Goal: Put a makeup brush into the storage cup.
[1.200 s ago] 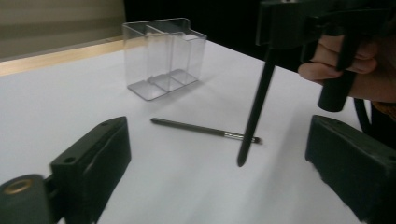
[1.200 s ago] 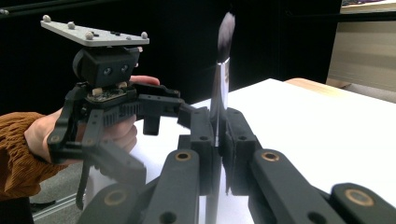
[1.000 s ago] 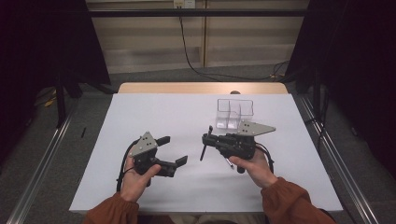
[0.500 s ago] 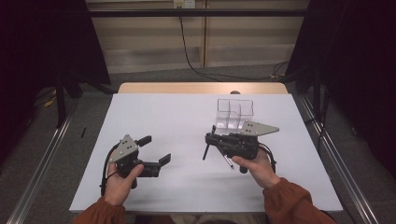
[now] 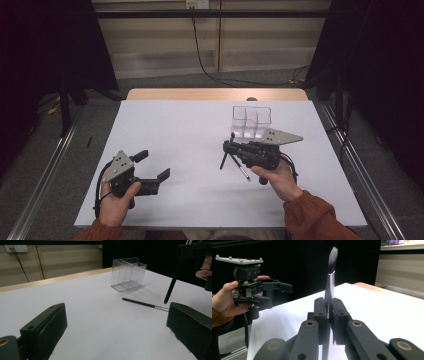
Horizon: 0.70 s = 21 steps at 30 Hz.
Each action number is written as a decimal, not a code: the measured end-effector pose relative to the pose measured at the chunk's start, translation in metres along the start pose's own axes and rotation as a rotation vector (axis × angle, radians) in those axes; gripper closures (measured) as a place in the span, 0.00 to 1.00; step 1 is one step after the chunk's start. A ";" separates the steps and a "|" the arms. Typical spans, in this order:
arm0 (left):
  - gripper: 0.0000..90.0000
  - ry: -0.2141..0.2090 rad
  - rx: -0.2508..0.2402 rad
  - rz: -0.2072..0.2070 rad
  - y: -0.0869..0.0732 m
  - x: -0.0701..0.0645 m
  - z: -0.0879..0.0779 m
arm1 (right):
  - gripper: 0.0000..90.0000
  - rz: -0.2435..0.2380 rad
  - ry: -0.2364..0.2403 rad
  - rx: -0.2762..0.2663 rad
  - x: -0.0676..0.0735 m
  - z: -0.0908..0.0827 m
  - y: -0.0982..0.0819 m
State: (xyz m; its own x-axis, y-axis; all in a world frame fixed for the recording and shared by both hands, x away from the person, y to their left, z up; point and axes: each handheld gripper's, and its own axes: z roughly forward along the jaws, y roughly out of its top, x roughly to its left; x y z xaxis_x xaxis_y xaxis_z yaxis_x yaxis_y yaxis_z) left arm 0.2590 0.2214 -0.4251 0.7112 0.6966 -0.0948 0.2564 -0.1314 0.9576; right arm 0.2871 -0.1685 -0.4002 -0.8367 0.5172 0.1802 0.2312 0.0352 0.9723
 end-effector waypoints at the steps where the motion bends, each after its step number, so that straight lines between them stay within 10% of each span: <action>1: 0.03 0.005 -0.002 -0.007 -0.002 0.001 -0.002 | 0.94 -0.002 -0.002 -0.004 0.000 0.000 0.000; 21: 0.04 0.020 0.009 -0.027 -0.017 0.003 -0.017 | 0.94 -0.004 -0.055 -0.011 -0.014 -0.014 0.010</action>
State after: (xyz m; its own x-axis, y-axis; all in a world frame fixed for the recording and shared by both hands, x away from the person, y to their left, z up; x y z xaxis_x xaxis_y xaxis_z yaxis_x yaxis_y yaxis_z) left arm 0.2458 0.2373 -0.4369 0.6905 0.7141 -0.1149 0.2815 -0.1189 0.9522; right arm 0.2943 -0.1869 -0.3913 -0.8089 0.5635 0.1677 0.2220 0.0287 0.9746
